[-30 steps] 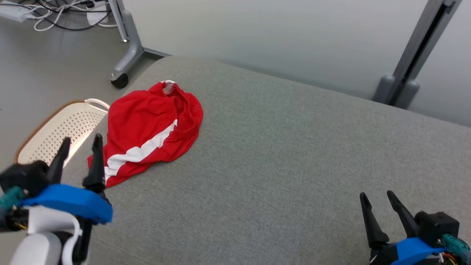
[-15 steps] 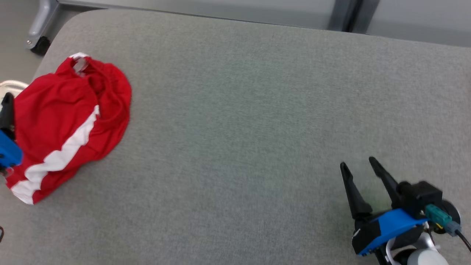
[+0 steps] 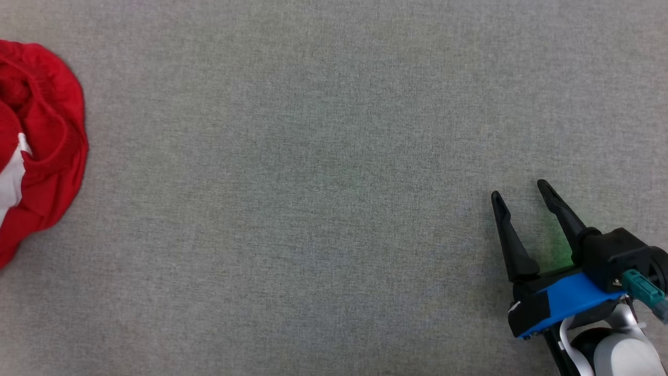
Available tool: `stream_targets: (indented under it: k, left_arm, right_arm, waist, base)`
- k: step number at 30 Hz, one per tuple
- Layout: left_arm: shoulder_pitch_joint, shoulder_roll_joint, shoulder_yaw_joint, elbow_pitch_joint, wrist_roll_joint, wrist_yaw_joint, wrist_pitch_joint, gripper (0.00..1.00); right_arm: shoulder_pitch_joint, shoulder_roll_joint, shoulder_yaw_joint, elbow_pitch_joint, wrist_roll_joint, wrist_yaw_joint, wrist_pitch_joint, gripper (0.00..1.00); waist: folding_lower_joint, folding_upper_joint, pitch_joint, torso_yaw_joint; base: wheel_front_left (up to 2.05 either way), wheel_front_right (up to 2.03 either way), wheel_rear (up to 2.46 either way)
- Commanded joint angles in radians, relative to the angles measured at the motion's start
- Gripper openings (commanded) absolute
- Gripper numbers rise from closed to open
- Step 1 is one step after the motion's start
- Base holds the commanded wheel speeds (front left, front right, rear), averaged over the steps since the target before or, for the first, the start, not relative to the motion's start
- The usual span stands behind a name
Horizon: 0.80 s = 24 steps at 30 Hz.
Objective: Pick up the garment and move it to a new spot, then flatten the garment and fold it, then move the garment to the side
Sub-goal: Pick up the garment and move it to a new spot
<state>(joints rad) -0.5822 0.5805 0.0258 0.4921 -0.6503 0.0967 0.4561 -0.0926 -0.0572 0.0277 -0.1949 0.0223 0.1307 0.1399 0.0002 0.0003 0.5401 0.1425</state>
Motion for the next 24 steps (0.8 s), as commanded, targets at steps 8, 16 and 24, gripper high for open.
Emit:
stream_targets:
  k: [8, 16, 24]
  left_arm:
    - [-0.080, -0.065, -0.003, 0.157, -0.046, -0.002, 0.024, 1.00]
    - [-0.091, -0.137, -0.038, 0.282, -0.109, -0.051, 0.147, 0.00]
    - [-0.161, -0.055, -0.012, 0.286, -0.093, -0.114, 0.024, 0.00]
  right_arm:
    - [-0.021, -0.014, 0.010, -0.053, -0.003, 0.000, 0.018, 1.00]
    - [-0.007, -0.013, -0.002, -0.088, -0.010, 0.000, 0.034, 1.00]
    - [-0.024, -0.005, 0.017, -0.046, 0.010, 0.000, 0.013, 1.00]
  waist:
    - [-0.0002, -0.0003, 0.075, -0.018]
    - [-0.0002, -0.0003, 0.085, -0.022]
    - [-0.0002, -0.0003, 0.011, -0.007]
  base:
    - [0.00, 0.00, 0.00]
    - [0.00, 0.00, 0.00]
    - [0.00, 0.00, 0.00]
